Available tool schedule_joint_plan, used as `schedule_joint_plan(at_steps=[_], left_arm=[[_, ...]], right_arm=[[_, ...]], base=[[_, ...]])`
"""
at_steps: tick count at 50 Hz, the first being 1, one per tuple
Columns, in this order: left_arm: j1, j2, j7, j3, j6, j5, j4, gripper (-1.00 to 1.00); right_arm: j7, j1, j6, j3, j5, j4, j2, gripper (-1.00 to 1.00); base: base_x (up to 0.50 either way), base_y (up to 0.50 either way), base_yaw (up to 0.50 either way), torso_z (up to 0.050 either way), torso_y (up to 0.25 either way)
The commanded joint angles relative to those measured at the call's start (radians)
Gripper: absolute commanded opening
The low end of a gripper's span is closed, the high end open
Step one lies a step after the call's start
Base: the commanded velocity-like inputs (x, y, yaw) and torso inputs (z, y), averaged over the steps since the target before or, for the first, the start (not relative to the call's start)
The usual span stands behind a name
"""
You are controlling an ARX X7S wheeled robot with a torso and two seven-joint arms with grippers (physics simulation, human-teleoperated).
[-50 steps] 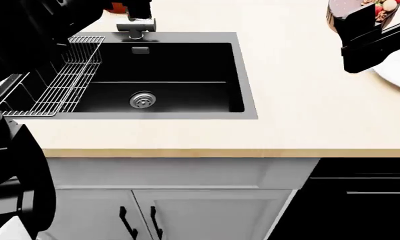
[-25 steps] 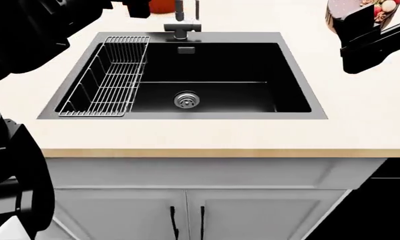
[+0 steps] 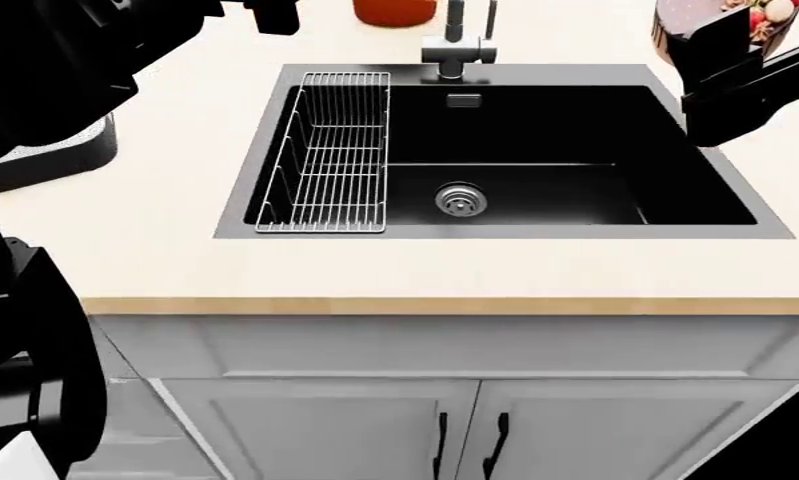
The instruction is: Move the dessert items from the plate to the tray.
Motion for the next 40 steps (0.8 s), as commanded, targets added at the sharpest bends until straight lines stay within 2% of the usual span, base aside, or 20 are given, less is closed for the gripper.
schedule_joint_plan(at_steps=[1, 40], left_arm=[[0.002, 0.003, -0.001, -0.004, 0.005, -0.007, -0.001, -1.00], [-0.013, -0.005, -0.017, -0.004, 0.011, -0.040, -0.007, -1.00]], right_arm=[[-0.012, 0.015, 0.006, 0.012, -0.036, -0.003, -0.003, -1.00], [-0.022, 0.042, 0.005, -0.008, -0.041, 0.004, -0.011, -1.00]], base=[[0.00, 0.50, 0.00, 0.000, 0.010], [0.00, 0.50, 0.00, 0.000, 0.001]])
